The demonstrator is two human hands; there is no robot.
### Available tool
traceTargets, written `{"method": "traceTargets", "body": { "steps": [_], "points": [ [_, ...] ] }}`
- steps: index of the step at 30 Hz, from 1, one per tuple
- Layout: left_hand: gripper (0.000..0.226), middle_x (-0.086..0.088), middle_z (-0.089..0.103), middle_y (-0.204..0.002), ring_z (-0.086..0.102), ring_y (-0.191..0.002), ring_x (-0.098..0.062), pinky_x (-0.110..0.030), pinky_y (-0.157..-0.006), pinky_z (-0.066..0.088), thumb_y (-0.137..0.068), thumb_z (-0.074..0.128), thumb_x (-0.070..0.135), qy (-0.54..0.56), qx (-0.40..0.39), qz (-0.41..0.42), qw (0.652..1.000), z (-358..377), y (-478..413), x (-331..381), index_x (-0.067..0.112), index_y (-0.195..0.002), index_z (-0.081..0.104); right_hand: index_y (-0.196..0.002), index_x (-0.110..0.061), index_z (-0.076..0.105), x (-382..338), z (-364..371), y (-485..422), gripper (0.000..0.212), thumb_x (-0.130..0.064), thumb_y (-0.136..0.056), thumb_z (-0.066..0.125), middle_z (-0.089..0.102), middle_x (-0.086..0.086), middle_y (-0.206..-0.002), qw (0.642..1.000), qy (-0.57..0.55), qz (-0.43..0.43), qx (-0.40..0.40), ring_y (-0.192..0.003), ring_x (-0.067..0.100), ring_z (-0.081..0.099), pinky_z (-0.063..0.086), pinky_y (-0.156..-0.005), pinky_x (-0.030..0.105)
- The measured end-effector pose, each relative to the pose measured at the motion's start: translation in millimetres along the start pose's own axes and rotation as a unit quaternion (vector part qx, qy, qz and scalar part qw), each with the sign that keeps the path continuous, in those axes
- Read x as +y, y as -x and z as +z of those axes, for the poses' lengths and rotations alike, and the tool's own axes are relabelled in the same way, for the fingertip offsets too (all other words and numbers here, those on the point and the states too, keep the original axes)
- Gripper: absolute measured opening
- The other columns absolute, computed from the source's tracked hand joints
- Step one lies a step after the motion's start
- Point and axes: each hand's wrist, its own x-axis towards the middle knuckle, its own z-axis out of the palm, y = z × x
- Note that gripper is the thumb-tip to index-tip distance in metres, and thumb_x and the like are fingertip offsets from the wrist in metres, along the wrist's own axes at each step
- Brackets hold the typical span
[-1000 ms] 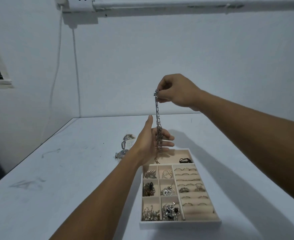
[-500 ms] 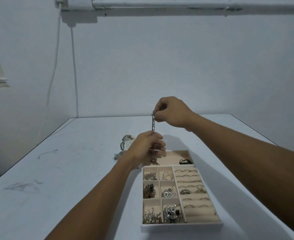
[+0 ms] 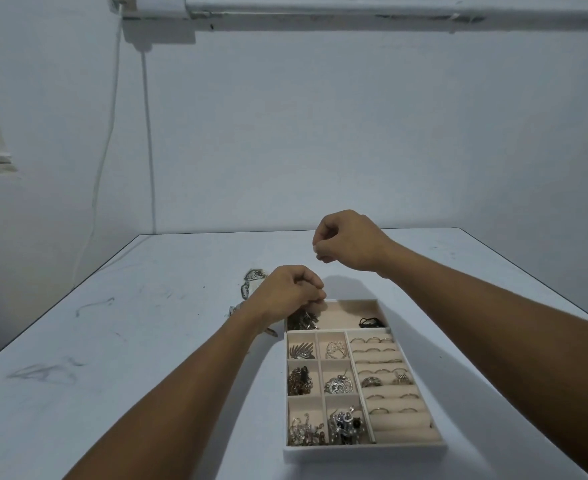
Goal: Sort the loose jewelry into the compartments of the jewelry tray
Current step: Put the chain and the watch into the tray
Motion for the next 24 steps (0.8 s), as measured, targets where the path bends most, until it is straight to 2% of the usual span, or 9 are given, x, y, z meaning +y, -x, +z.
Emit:
{"method": "traceTargets", "body": {
  "steps": [2, 4, 6, 8, 11, 15, 18, 21, 24],
  "points": [
    [0.008, -0.017, 0.071, -0.086, 0.071, -0.073, -0.02, -0.023, -0.068, 0.055, -0.087, 0.061, -0.001, -0.028, 0.017, 0.009, 0.999, -5, 0, 1, 0.007, -0.086, 0.063, -0.08, -0.005, 0.067, 8, 1, 4, 0.009, -0.006, -0.078, 0.058, 0.073, 0.009, -0.078, 1.0, 0.0, 0.005, 0.002, -0.076, 0.021, 0.073, 0.06, -0.078, 0.042],
    [0.009, -0.008, 0.07, -0.084, 0.066, -0.069, -0.013, -0.021, -0.068, 0.052, -0.085, 0.063, 0.005, -0.133, 0.056, 0.036, 0.989, -13, 1, 2, 0.013, -0.083, 0.066, -0.079, -0.005, 0.067, 17, 4, 9, 0.009, -0.005, -0.077, 0.059, 0.072, 0.008, -0.076, 1.0, 0.009, 0.011, -0.003, -0.073, 0.022, 0.072, 0.061, -0.075, 0.039],
    [0.012, 0.0, 0.071, -0.089, 0.065, -0.081, -0.013, -0.022, -0.074, 0.049, -0.082, 0.064, 0.01, -0.256, 0.077, 0.056, 0.962, -22, 2, 3, 0.021, -0.082, 0.068, -0.079, -0.008, 0.069, 27, 10, 13, 0.007, -0.005, -0.078, 0.062, 0.072, 0.005, -0.075, 0.999, 0.036, 0.021, -0.031, -0.067, 0.019, 0.07, 0.06, -0.07, 0.032],
    [0.01, 0.006, 0.067, -0.098, 0.06, -0.095, -0.011, -0.022, -0.08, 0.044, -0.081, 0.067, 0.016, -0.354, 0.054, 0.057, 0.932, -27, 4, 4, 0.025, -0.085, 0.07, -0.084, -0.012, 0.072, 34, 19, 18, 0.005, -0.01, -0.08, 0.069, 0.072, 0.0, -0.078, 0.993, 0.082, 0.019, -0.083, -0.06, 0.01, 0.066, 0.055, -0.065, 0.023],
    [0.012, 0.007, 0.066, -0.102, 0.056, -0.101, -0.013, -0.029, -0.09, 0.042, -0.08, 0.069, 0.032, -0.48, -0.002, 0.047, 0.876, -30, 4, 1, 0.028, -0.09, 0.075, -0.097, -0.019, 0.074, 37, 32, 22, 0.015, -0.022, -0.083, 0.072, 0.071, -0.007, -0.09, 0.981, 0.133, -0.001, -0.141, -0.066, 0.0, 0.06, 0.048, -0.073, 0.021],
    [0.016, 0.006, 0.065, -0.088, 0.058, -0.094, -0.014, -0.03, -0.08, 0.049, -0.077, 0.067, 0.04, -0.505, -0.025, 0.024, 0.863, -31, 3, -4, 0.03, -0.087, 0.075, -0.109, -0.026, 0.072, 35, 46, 23, 0.026, -0.033, -0.084, 0.067, 0.072, -0.007, -0.101, 0.961, 0.192, -0.026, -0.199, -0.09, 0.011, 0.06, 0.047, -0.082, 0.027],
    [0.017, 0.004, 0.066, -0.09, 0.06, -0.092, -0.014, -0.032, -0.079, 0.051, -0.078, 0.066, 0.038, -0.518, -0.038, 0.025, 0.854, -28, 4, -3, 0.028, -0.089, 0.075, -0.113, -0.025, 0.071, 36, 53, 21, 0.03, -0.033, -0.085, 0.065, 0.072, -0.003, -0.104, 0.953, 0.213, -0.03, -0.212, -0.092, 0.015, 0.061, 0.049, -0.084, 0.029],
    [0.022, 0.004, 0.067, -0.091, 0.06, -0.088, -0.014, -0.032, -0.078, 0.051, -0.079, 0.066, 0.046, -0.519, -0.047, 0.013, 0.853, -27, 3, -4, 0.028, -0.088, 0.075, -0.114, -0.022, 0.069, 38, 54, 20, 0.031, -0.033, -0.085, 0.066, 0.071, -0.003, -0.109, 0.953, 0.22, -0.027, -0.208, -0.091, 0.013, 0.057, 0.047, -0.084, 0.028],
    [0.028, 0.006, 0.07, -0.09, 0.063, -0.087, -0.011, -0.034, -0.081, 0.053, -0.08, 0.065, 0.051, -0.514, -0.042, 0.001, 0.857, -23, 5, -4, 0.027, -0.091, 0.074, -0.102, -0.022, 0.07, 44, 50, 21, 0.022, -0.034, -0.084, 0.068, 0.07, -0.001, -0.101, 0.954, 0.227, -0.02, -0.194, -0.087, 0.015, 0.059, 0.05, -0.082, 0.03]
  ]
}}
